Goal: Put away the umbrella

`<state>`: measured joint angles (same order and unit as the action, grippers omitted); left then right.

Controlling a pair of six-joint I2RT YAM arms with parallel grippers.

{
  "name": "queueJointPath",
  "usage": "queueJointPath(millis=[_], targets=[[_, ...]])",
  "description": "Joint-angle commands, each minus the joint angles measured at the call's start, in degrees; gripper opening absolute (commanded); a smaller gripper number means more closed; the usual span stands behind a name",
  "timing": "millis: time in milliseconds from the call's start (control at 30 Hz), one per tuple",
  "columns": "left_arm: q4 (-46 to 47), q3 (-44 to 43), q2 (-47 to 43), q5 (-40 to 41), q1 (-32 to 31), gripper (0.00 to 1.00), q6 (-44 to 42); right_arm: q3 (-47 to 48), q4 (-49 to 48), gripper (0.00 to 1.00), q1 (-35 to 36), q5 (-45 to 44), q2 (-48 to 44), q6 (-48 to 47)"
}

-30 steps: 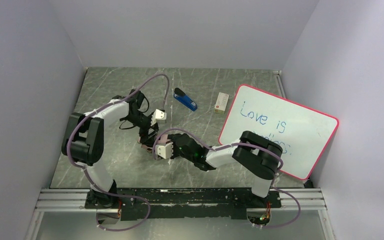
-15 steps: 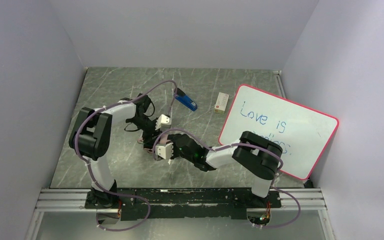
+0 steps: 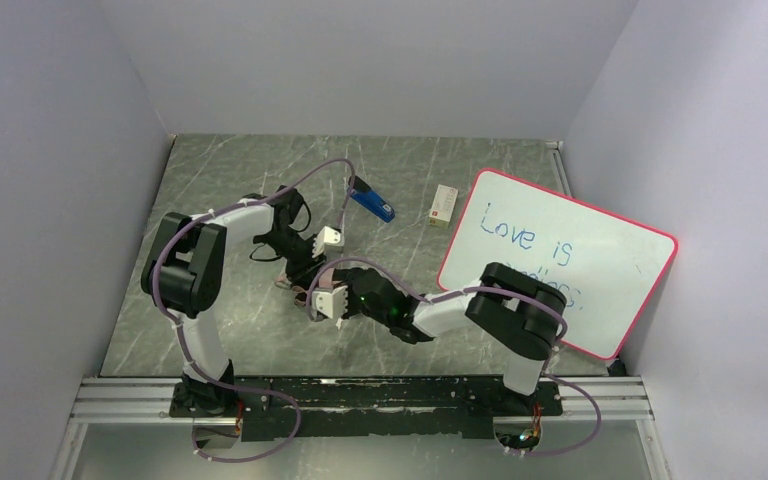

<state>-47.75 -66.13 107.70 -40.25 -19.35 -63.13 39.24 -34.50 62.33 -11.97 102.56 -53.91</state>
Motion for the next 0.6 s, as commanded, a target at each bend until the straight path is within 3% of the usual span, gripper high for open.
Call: queueJointPath(millis=[0, 100, 233, 333, 467, 567], targets=[[2.2, 2.2, 2.9, 6.5, -0.7, 0.05, 2.6, -2.7, 8.5, 0.2, -0.1, 0.9, -1.8, 5.5], [3.3, 3.0, 1.9, 7.5, -0.8, 0.05, 4.3, -2.9, 6.4, 0.41, -0.1, 1.7, -7.0, 9.4], [4.0, 3.7, 1.6, 9.2, -0.8, 0.05, 6.6, -4.1, 4.9, 0.55, -0.1, 1.6, -14.1, 15.9], [4.7, 4.3, 1.7, 10.2, -0.8, 0.05, 8.2, -6.4, 3.0, 0.58, -0.1, -0.3, -19.1, 23.0], [5.4, 4.1, 2.5, 12.6, -0.8, 0.05, 10.9, -7.5, 8.1, 0.58, -0.1, -5.9, -23.8, 38.4], [5.7, 4.0, 2.8, 13.2, -0.8, 0.05, 12.4, -6.8, 16.5, 0.56, -0.3, -8.4, -27.2, 57.0]])
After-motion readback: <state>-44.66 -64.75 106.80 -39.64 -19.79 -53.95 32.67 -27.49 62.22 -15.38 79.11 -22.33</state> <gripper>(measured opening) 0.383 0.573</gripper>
